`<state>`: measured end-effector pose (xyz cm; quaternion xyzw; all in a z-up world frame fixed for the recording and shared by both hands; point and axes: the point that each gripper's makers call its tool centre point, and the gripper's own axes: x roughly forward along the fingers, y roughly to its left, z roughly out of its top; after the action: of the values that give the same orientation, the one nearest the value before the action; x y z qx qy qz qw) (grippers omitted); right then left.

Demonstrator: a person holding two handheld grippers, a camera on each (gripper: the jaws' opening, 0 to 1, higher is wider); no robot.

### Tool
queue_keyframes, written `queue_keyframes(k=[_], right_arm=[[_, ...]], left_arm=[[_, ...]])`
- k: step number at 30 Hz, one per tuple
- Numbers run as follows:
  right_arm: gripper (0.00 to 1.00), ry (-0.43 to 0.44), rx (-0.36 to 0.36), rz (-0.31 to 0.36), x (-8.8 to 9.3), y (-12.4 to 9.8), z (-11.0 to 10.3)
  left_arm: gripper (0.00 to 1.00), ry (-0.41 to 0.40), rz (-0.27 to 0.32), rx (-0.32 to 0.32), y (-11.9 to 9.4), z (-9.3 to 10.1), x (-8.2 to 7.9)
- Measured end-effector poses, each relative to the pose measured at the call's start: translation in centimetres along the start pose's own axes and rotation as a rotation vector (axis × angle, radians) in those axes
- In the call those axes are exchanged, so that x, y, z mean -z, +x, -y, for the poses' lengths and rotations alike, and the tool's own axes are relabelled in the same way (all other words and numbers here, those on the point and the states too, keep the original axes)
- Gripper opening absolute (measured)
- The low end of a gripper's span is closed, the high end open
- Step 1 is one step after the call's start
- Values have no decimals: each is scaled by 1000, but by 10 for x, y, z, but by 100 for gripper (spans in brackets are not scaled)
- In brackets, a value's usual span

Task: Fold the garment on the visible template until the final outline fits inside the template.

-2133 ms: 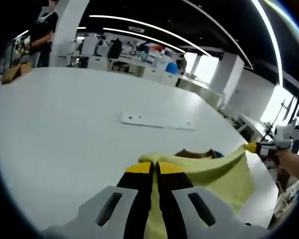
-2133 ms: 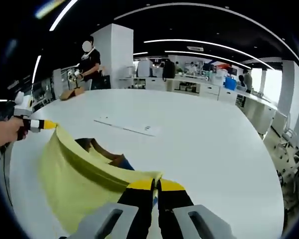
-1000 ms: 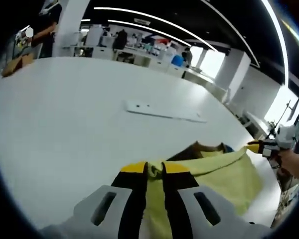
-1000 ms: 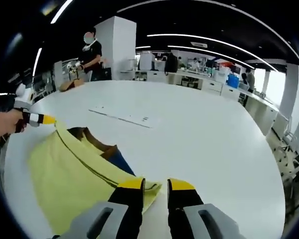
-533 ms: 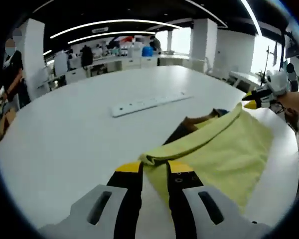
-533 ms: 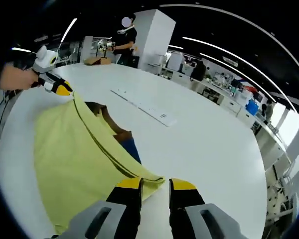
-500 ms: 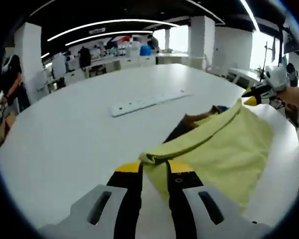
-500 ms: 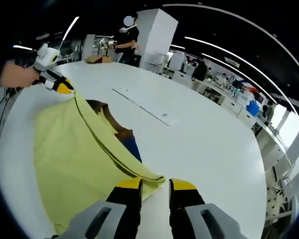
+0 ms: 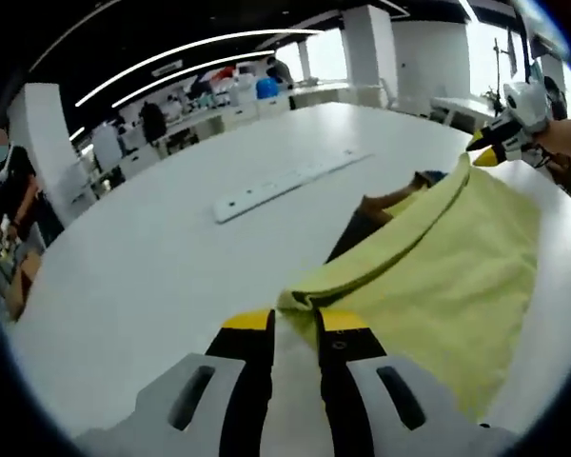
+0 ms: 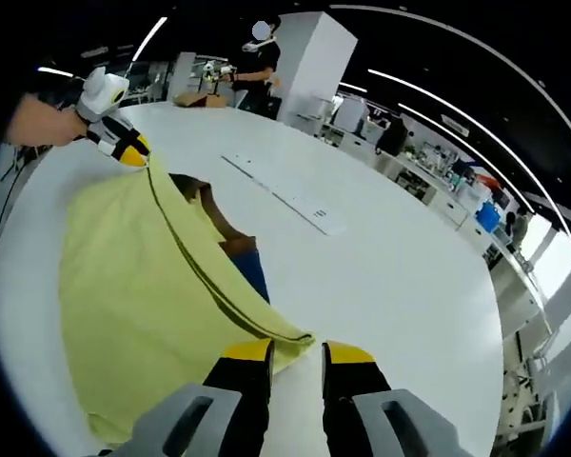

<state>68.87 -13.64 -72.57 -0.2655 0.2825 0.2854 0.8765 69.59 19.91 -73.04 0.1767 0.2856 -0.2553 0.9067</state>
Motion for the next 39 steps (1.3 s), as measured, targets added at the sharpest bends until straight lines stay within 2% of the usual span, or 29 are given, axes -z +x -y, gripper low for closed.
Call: queue_keyframes(k=[4,8,10,16,23,24,26,28,29,31,35,37,39], right_arm=[[13,-33,-2,-11,1,4,2],[7,-62,0,-6,-2,8,5],[1,-64,-3,1,-5,10,7],[0,-77,-8,-11,-5,18,7],[0,-23,0,-17,-7,23,8],[0,-6,4,-22,-6,23,9],[0,65,-8,14,-11,23,7],[7,96,-16,41,-14,21,9],[12,100,-44,44,-13,20,7],[19,65,-43,34,-10,18,8],[32,92,-80,56,-9,17,7],[35,95,-95,54,-8,18,6],[31,101,-127,56,-8,19,-1]], left_arm=[[10,78,-3,8,4,5,-5],[4,97,0,13,7,5,-8],[2,102,1,13,8,4,-11],[1,107,-7,10,13,1,-12],[1,65,0,6,20,-2,-20],[1,55,-5,0,21,-3,-20],[1,23,2,3,22,-5,-20],[1,-19,19,17,22,-5,-21],[1,-25,33,46,22,-2,-20],[3,18,37,65,21,-1,-17],[18,41,38,81,20,-1,-13],[23,35,34,77,20,-4,-11],[28,13,35,68,21,-7,-12]])
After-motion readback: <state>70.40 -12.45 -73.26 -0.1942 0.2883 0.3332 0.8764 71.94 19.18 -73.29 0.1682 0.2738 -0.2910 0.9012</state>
